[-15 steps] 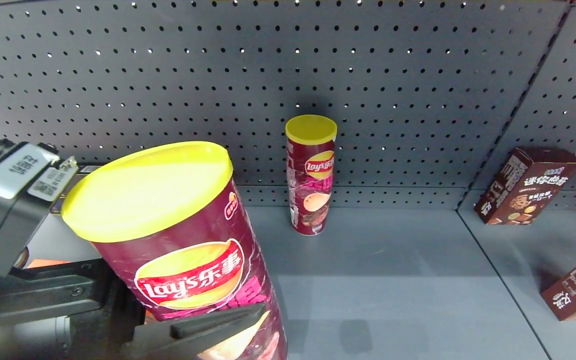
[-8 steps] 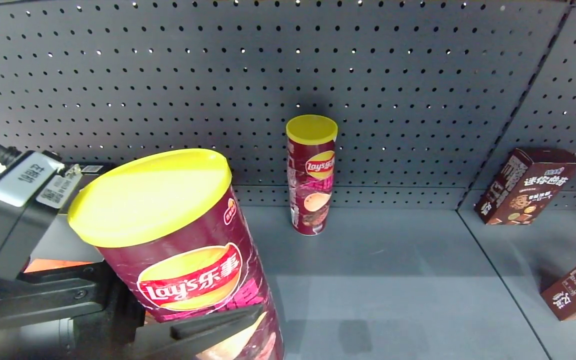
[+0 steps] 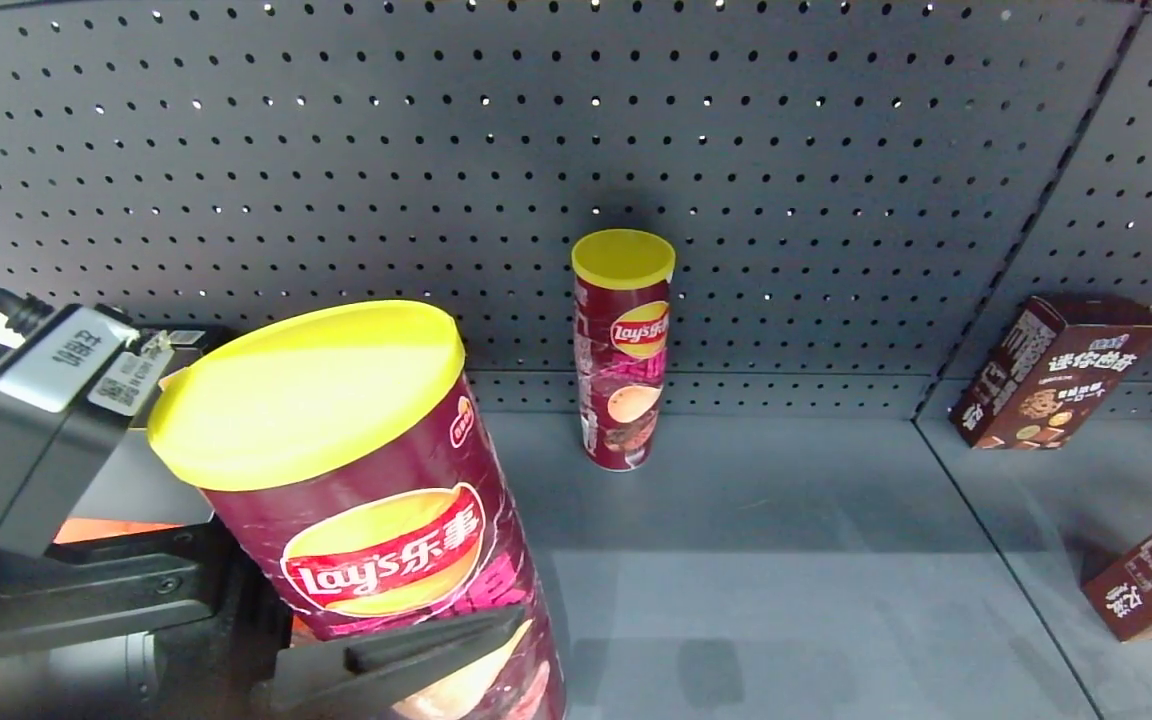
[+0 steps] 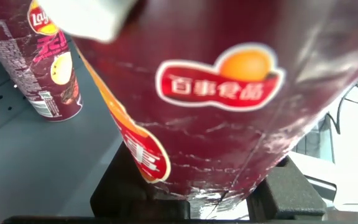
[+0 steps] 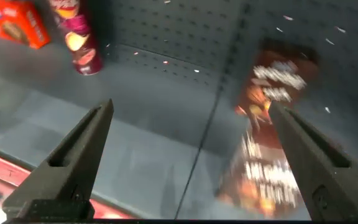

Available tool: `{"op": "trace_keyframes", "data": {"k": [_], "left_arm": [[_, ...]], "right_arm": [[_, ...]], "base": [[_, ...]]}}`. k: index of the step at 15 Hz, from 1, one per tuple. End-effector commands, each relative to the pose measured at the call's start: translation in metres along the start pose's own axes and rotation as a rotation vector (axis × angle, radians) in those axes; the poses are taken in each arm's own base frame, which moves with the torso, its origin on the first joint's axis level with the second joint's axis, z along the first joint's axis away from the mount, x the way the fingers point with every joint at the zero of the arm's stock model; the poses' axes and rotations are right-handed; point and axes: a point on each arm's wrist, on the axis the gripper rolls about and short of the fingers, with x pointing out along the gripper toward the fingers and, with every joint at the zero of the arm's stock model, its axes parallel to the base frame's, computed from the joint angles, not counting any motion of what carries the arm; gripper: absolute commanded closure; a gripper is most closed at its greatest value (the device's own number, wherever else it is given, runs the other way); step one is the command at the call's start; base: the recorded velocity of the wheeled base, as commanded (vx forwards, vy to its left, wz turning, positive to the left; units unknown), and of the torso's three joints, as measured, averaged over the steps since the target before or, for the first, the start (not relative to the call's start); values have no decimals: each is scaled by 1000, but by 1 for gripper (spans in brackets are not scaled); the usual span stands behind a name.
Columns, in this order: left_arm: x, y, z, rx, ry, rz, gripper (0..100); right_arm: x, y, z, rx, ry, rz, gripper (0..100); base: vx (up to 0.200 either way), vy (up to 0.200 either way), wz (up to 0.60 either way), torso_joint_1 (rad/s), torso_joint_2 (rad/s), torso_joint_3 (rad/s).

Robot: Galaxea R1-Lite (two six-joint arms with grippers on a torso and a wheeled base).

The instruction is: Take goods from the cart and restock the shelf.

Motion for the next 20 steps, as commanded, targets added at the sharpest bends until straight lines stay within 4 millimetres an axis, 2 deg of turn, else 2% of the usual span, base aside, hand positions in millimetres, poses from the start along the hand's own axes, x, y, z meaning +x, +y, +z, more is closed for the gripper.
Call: {"op": "trace_keyframes", "data": {"k": [1,4,11,14,16,18,20], "left_arm": [[1,1,-1,-2,3,1,100],[1,1,-1,-4,3,1,100],[-1,3,-1,-6,4,18,100],[-1,3,-1,-10,6,18,100],[-1,3,-1,-11,7,18,100],[-1,4,-1,-12,6,20,100],[-1,4,0,-11,4,20,100]], "right_arm": [[58,-1,17,-18,83,134,0],[96,7,20,-34,100,216,0],[157,29,20,-44,156,317,0],[174,49,23,20,141,397,0],[195,65,37,50,116,445,0],[218,78,29,15,125,475,0],[230,85,24,12,60,588,0]], "base": [[0,0,0,0,0,0],[0,0,0,0,0,0],[0,0,0,0,0,0],[0,0,0,0,0,0],[0,0,0,0,0,0],[0,0,0,0,0,0],[0,0,0,0,0,0]]}}
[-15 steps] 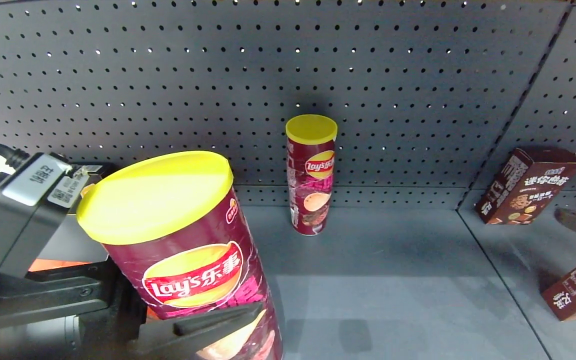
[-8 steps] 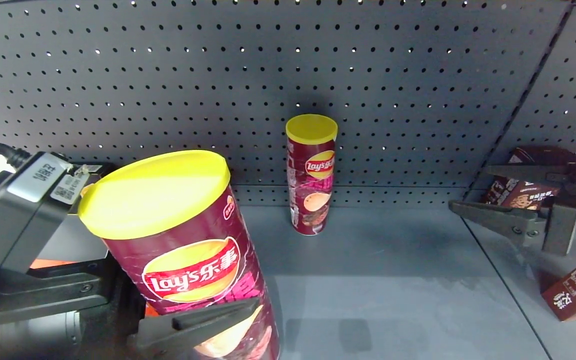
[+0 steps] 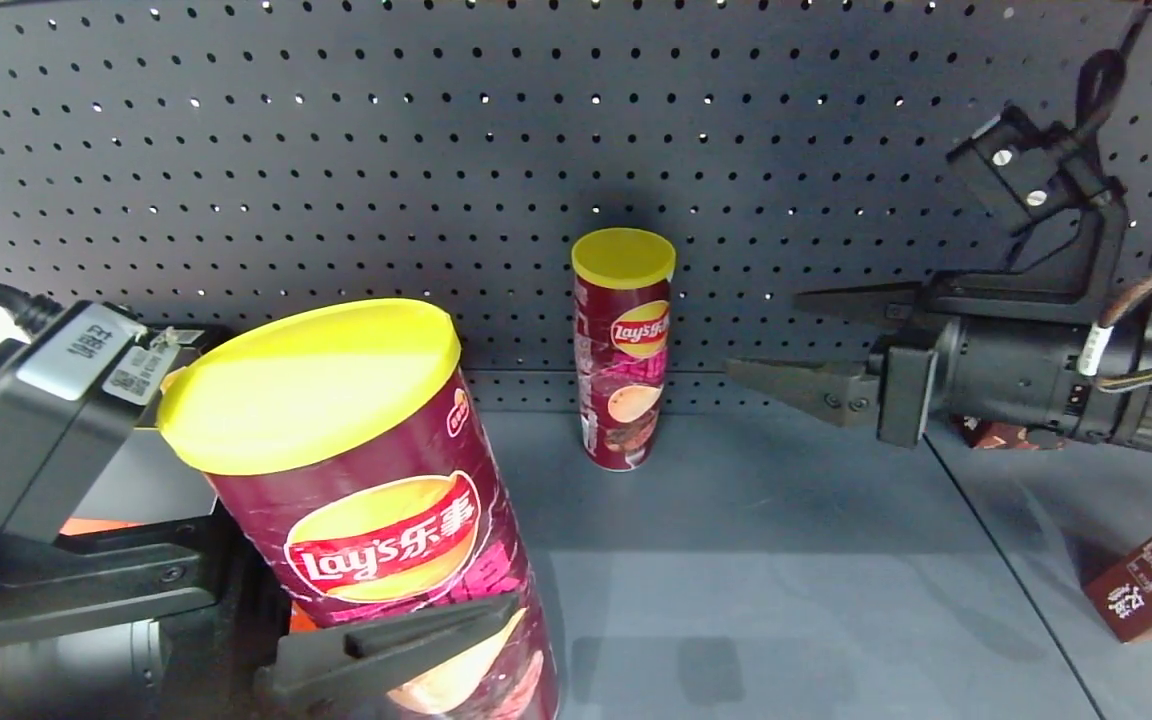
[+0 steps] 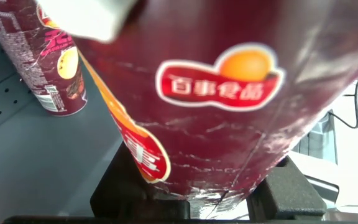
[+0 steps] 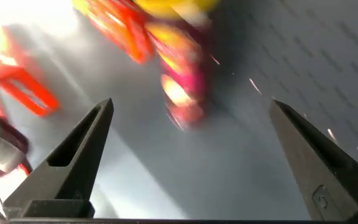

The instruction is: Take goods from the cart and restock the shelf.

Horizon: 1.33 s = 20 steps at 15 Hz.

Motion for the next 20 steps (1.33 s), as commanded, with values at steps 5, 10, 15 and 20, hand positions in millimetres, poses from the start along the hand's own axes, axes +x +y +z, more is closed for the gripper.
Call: {"op": "trace_keyframes", "data": {"k": [5,10,15,20], "left_arm": [[0,0,-1,-1,3,0,100],[0,0,-4,-6,11,0,100],[0,0,-5,-8,15,0,100],[0,0,-6,-10,19,-1,100]], "right_arm": [[52,-7,-35,-21,-55,81,0],[56,-7,-44,-26,-68,116,0],[69,-10,-54,-28,-76,113,0],[82,-15,-68,-23,-58,110,0]], "base": [[0,0,0,0,0,0],[0,0,0,0,0,0],[0,0,0,0,0,0],[0,0,0,0,0,0]]}}
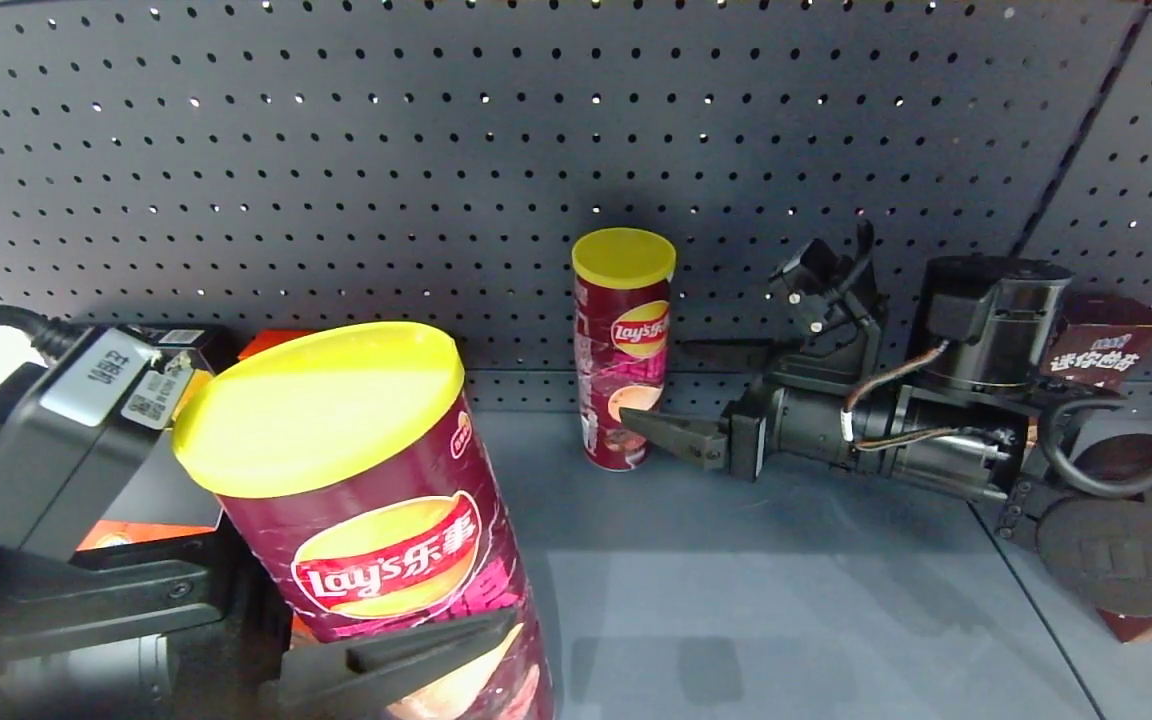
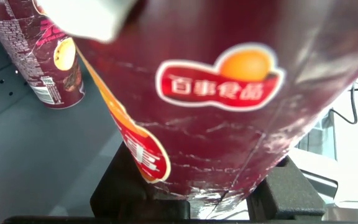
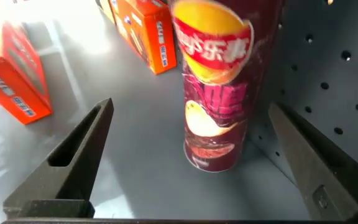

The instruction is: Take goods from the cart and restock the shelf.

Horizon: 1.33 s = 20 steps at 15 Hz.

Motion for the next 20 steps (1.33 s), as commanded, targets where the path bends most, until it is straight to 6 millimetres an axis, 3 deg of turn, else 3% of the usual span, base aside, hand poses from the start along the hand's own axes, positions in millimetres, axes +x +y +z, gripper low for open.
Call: {"op": "trace_keyframes", "data": {"k": [1,12,20], "left_arm": [[0,0,0,0,0,-1,100],[0,0,-2,-2,4,1,100],[-1,-1,-5,-7,13,0,100]], "right_arm": [[7,-2,-11,5,15,2,0],[33,-10,-48,13,49,-1,0],[52,-17,-54,13,41,-2,0]], "base": [[0,0,0,0,0,0],[0,0,0,0,0,0],[0,0,0,0,0,0]]}}
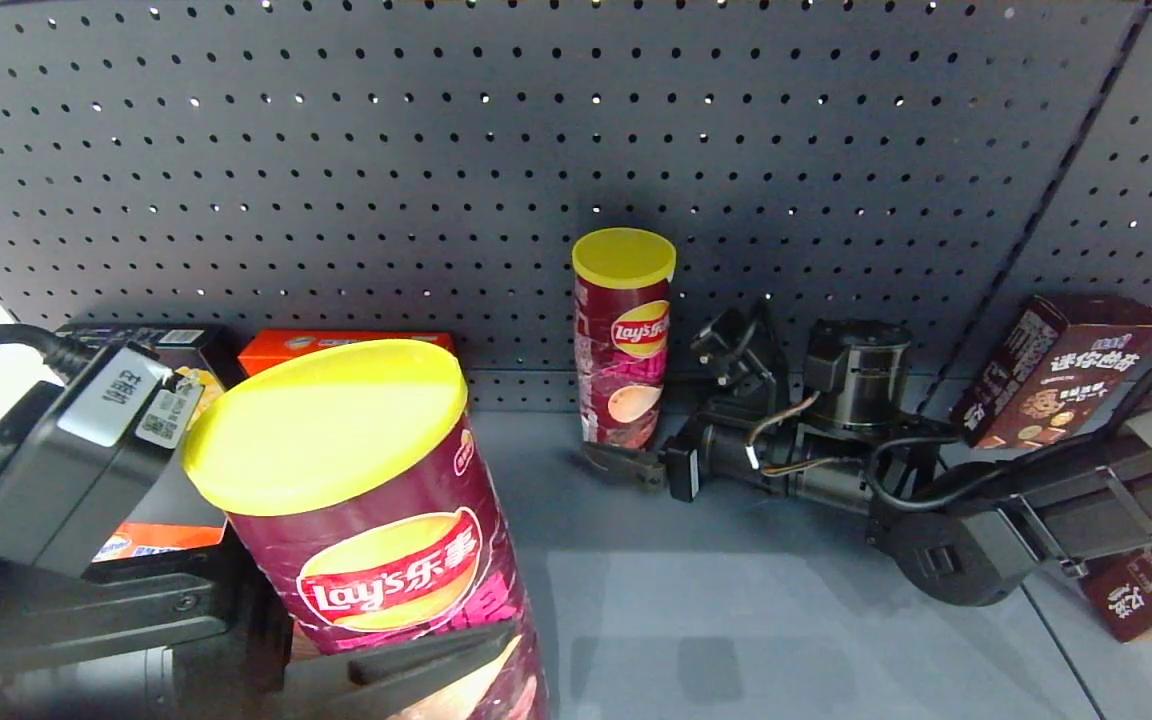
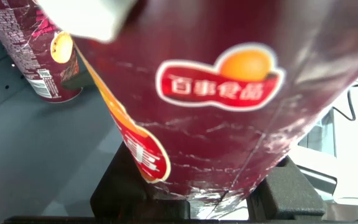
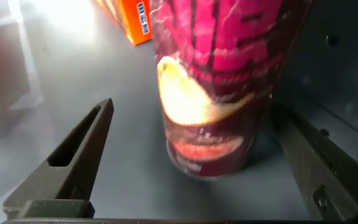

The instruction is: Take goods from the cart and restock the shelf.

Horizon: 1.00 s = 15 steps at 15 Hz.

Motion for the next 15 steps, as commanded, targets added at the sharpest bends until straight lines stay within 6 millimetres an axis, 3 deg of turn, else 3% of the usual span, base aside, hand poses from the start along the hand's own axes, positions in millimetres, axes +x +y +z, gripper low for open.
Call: {"op": "trace_keyframes", "data": {"k": [1,5,6,11,15], "left_arm": [[0,0,-1,-2,3,-1,100],[0,0,-1,-2,4,-1,100],[0,0,-1,-2,4,-2,100],[-1,2,-1,-2,3,11,100],[-1,2,-1,-1,1,12,100]], "right_arm": [[6,-1,-4,1,5,2,0],[14,-3,-8,2,5,4,0],[15,-4,-9,4,8,2,100],[11,0,-6,1,8,2,100],[-18,12,11,-5,-4,-10,100]], "base": [[0,0,0,0,0,0],[0,0,0,0,0,0],[0,0,0,0,0,0],[0,0,0,0,0,0],[0,0,0,0,0,0]]}}
